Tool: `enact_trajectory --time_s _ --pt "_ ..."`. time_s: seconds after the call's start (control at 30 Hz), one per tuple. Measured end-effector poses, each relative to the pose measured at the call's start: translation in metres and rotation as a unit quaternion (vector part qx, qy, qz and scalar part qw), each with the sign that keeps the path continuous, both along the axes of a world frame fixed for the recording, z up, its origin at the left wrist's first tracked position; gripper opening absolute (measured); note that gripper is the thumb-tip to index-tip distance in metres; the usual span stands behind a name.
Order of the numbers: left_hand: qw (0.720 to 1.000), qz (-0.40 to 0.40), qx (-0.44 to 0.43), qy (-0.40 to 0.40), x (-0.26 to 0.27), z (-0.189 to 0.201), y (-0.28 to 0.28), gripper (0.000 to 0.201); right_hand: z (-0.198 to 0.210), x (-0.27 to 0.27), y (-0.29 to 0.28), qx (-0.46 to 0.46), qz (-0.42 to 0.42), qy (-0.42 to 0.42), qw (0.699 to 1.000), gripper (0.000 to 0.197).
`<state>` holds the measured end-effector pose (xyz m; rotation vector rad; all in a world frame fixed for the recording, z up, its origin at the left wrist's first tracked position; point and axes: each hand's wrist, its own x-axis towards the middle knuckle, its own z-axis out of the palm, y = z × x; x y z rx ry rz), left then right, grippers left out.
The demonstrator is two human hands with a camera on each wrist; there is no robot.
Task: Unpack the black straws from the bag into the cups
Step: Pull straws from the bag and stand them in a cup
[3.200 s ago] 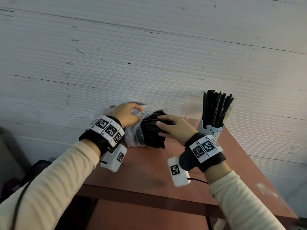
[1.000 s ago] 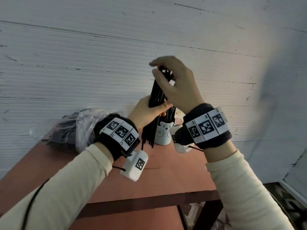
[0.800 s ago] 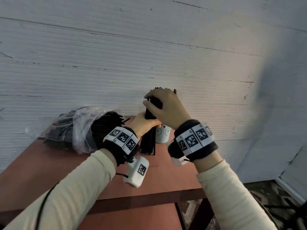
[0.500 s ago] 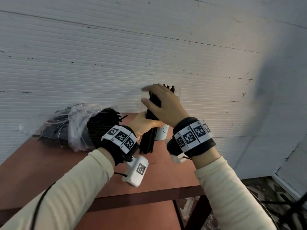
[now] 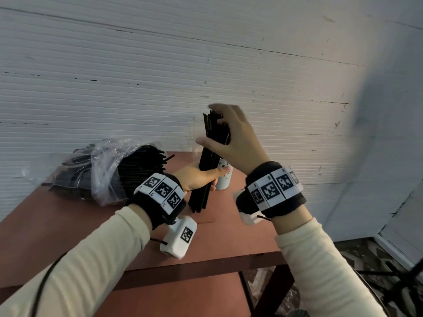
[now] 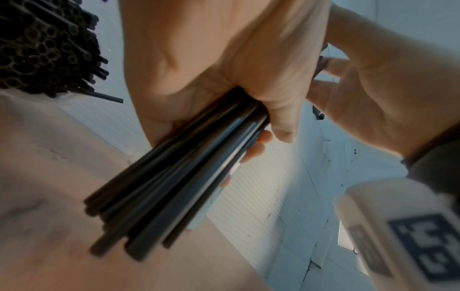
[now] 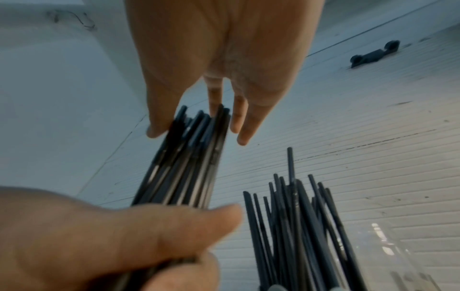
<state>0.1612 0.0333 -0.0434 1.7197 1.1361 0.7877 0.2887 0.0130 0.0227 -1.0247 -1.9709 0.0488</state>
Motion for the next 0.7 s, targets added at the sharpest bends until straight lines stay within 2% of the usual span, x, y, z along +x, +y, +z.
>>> enact_trajectory --time_s 0.07,0.17,0.3,0.4,0.5,0.63,0.7 --pt "0.999 -0.011 0.021 -0.027 -0.004 0.005 -0.002 0.035 0.002 0.007 -0.007 -0.016 -0.012 0.056 0.998 0.079" --pt "0.995 -0.09 0.046 0.008 -0.009 0.017 -0.005 0.028 0.005 0.018 -0.013 -0.072 -0.013 0.062 0.995 0.083" --pt "0.977 -0.203 0.045 0.055 -0.01 0.028 -0.011 0.022 0.0 0.022 -0.016 -0.217 0.09 0.015 0.972 0.057" --pt "0.974 -0.214 0.042 0.06 -0.007 0.023 -0.01 0.023 -0.012 0.019 -0.009 -0.211 0.094 -0.017 0.973 0.033" --pt "0.983 -0.178 0.034 0.003 0.002 0.017 -0.008 0.016 -0.011 0.022 -0.003 -0.173 0.089 0.004 0.981 0.024" --pt "0.995 -0.023 0.075 -0.054 0.012 0.018 0.002 0.067 0.009 0.037 0.004 -0.128 0.063 0.124 0.982 0.017" --pt "0.989 0.056 0.115 -0.072 0.017 0.018 0.01 0.083 0.021 0.047 0.009 -0.109 0.044 0.186 0.976 0.017"
